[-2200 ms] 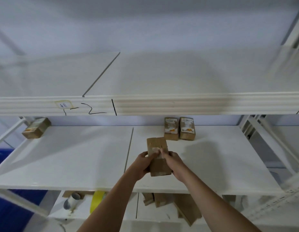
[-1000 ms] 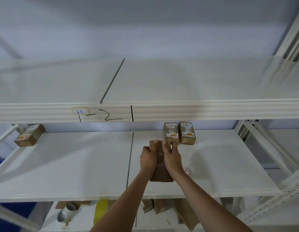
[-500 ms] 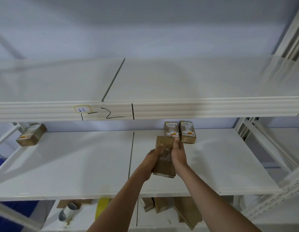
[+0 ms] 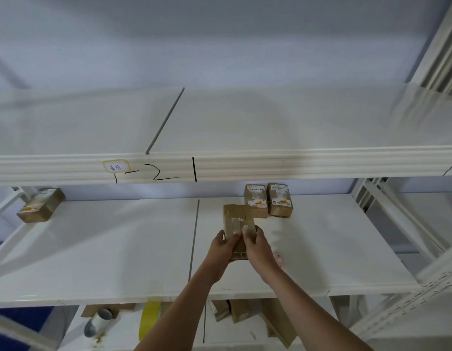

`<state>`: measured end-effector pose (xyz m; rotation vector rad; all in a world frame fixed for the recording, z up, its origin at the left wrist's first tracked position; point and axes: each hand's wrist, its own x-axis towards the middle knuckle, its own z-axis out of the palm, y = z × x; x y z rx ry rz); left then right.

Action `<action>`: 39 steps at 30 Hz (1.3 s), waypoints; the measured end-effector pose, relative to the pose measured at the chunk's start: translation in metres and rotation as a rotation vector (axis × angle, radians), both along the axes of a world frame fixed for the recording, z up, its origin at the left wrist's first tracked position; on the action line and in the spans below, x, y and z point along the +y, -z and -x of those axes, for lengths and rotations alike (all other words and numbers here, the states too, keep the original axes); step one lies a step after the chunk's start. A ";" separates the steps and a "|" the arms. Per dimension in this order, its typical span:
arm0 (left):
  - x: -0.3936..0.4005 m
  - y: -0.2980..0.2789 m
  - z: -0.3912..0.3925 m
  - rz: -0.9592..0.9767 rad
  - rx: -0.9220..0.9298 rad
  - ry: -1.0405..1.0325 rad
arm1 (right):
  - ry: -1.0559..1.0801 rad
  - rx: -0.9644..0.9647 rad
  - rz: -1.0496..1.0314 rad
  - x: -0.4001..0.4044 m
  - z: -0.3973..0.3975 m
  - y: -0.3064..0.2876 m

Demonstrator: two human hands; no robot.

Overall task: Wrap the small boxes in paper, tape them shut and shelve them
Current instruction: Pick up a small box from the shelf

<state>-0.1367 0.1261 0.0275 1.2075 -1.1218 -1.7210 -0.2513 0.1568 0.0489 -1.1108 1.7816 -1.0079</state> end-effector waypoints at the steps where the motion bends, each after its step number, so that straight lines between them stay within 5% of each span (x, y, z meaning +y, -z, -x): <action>1: 0.001 0.001 0.001 0.019 -0.011 -0.012 | 0.001 -0.004 0.008 0.000 -0.001 0.000; 10: -0.001 0.014 0.010 0.098 -0.108 -0.016 | 0.035 0.039 -0.019 -0.004 0.002 0.005; 20: 0.001 0.046 0.013 0.067 -0.588 -0.046 | 0.006 0.049 -0.244 -0.007 0.008 0.044; 39: 0.009 0.053 0.012 0.030 -0.640 0.077 | -0.037 0.234 -0.272 -0.009 0.018 0.083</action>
